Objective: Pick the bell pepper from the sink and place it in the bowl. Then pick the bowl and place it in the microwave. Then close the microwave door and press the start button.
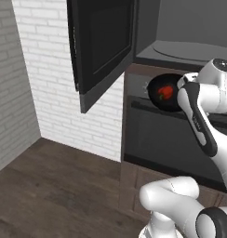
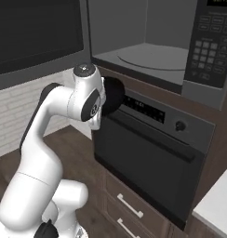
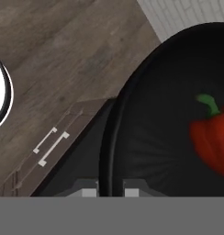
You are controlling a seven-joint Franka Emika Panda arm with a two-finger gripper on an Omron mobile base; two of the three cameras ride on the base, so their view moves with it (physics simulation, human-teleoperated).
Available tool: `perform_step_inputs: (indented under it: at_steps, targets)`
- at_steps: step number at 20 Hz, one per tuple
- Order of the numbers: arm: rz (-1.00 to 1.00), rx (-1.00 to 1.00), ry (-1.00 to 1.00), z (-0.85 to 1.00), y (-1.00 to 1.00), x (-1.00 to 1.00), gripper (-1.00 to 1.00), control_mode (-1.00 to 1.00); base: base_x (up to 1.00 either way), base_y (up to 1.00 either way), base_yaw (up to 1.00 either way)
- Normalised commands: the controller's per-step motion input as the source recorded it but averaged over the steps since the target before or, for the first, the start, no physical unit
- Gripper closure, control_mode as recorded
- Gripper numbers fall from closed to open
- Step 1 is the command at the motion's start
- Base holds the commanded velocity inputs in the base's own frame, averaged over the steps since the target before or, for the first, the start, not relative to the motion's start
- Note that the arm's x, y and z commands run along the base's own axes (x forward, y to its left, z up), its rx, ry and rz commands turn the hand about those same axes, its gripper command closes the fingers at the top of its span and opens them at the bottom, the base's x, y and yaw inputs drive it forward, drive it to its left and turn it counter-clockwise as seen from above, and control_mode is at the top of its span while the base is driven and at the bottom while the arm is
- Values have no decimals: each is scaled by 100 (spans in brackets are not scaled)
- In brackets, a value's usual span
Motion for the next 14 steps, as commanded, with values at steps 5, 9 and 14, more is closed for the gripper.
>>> perform_step_inputs:
  at_steps: [5,9,14]
  targets:
    - [0,0,0,0,0,0,100,100,61,-7,8]
    - [0,0,0,0,0,0,100,100,25,-22,27]
    - [0,0,0,0,0,0,100,100,-18,1,22]
